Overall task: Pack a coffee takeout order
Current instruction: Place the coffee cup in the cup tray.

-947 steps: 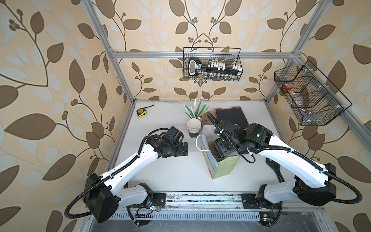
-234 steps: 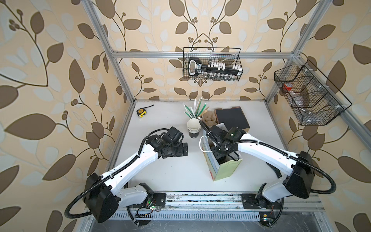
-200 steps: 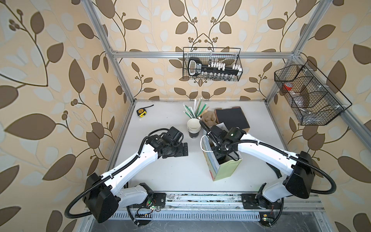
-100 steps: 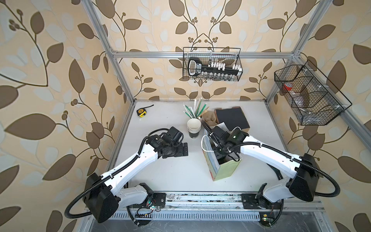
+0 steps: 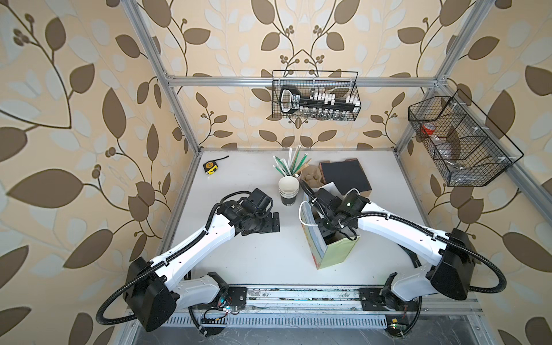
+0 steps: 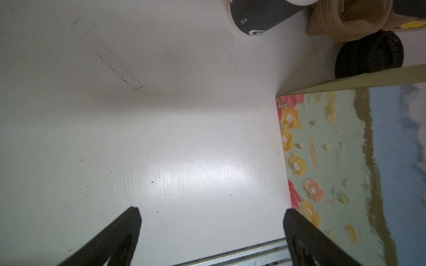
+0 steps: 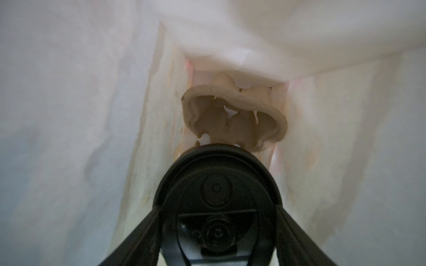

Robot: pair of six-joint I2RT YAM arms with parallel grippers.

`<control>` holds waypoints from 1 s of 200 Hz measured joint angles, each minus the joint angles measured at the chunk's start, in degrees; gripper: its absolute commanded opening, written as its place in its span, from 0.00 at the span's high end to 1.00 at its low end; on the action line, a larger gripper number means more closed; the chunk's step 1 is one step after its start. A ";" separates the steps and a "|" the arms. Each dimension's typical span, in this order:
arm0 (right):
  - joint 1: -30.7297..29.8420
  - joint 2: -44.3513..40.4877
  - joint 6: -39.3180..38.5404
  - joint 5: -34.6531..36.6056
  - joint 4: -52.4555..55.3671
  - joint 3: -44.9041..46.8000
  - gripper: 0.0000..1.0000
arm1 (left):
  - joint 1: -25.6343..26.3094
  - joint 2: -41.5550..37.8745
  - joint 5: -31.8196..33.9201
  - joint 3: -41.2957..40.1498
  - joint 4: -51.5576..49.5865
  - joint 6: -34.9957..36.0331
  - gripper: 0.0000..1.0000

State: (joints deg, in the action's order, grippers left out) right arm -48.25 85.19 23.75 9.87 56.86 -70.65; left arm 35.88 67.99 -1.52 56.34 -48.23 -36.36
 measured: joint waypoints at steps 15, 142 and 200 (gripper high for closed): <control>0.02 -0.02 0.00 -0.04 0.46 -0.22 0.27 | 0.00 0.02 0.00 0.00 0.02 0.00 0.01; 0.17 0.83 -0.33 0.44 7.28 -4.61 0.14 | -0.35 0.00 -0.02 0.00 0.02 0.02 0.01; 0.26 0.83 -0.57 1.03 8.09 -6.84 0.07 | -0.35 0.00 -0.02 0.00 0.02 0.02 0.01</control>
State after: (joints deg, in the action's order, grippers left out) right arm -47.99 86.02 23.18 10.90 64.95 -77.49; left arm 35.53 67.99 -1.54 56.34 -48.21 -36.34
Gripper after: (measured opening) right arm 0.910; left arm 0.989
